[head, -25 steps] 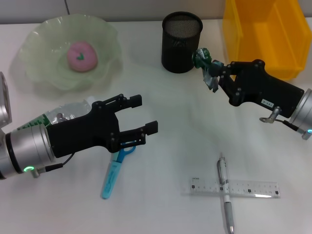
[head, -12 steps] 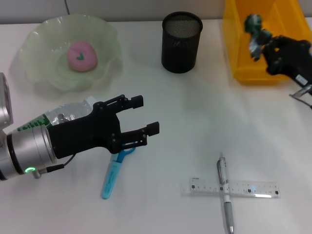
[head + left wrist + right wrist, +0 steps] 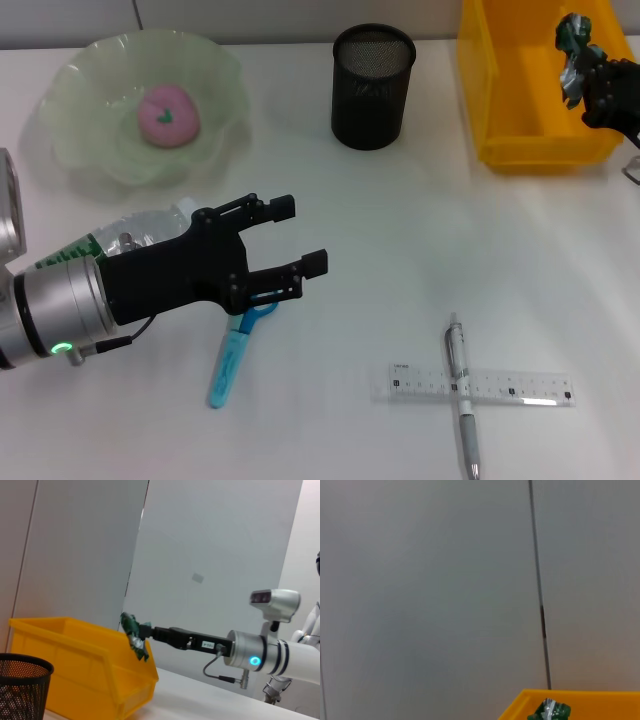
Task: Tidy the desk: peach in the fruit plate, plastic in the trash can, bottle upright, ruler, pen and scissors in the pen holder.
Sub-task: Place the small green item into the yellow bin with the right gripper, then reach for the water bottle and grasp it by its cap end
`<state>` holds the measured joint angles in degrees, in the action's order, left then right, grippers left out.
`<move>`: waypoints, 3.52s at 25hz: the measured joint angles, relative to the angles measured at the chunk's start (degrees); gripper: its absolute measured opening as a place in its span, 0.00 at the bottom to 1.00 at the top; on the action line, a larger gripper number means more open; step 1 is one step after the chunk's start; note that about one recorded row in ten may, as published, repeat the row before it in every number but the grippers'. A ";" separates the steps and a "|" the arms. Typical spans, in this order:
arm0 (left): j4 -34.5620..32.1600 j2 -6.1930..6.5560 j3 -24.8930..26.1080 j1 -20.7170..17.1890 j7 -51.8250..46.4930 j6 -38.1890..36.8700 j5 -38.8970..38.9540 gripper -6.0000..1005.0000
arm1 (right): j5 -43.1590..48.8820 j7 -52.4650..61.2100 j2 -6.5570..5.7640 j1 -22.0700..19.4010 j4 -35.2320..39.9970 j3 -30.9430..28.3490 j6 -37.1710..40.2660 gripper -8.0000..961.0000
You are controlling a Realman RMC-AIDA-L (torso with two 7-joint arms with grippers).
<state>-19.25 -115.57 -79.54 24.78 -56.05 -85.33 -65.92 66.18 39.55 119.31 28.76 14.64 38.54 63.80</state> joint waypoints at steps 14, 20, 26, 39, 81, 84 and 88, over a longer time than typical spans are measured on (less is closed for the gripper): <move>-0.08 0.00 0.00 0.10 0.14 -0.01 0.00 0.81 | 0.56 -0.70 -0.13 3.13 -0.66 0.30 -5.90 0.02; -0.09 0.00 0.00 0.09 0.16 -0.04 0.00 0.81 | 0.65 -0.56 -0.14 3.14 -0.67 0.74 -6.16 0.02; -0.21 0.00 0.00 0.09 0.15 -0.17 0.00 0.81 | 0.70 -0.41 -0.13 3.35 -0.72 1.78 -6.23 0.05; -0.62 0.04 0.00 -0.10 -0.07 -0.28 0.00 0.81 | 0.63 0.07 -0.04 3.75 -0.76 1.80 -7.62 0.50; -0.67 1.07 0.00 -0.17 -1.01 -0.81 0.09 0.81 | 40.73 24.76 -2.19 -0.91 12.50 1.79 26.64 0.80; -0.69 1.41 0.01 -0.20 -1.03 -0.83 0.04 0.81 | 43.60 20.48 -1.86 -1.18 12.67 1.83 28.46 0.83; -0.71 2.05 0.00 -0.39 -1.06 -0.86 0.01 0.81 | 45.32 17.50 -1.68 -1.29 12.58 3.16 29.21 0.83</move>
<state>-19.96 -113.52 -79.54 24.39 -57.11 -86.19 -65.91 111.50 57.05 117.63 27.47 27.22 41.71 93.01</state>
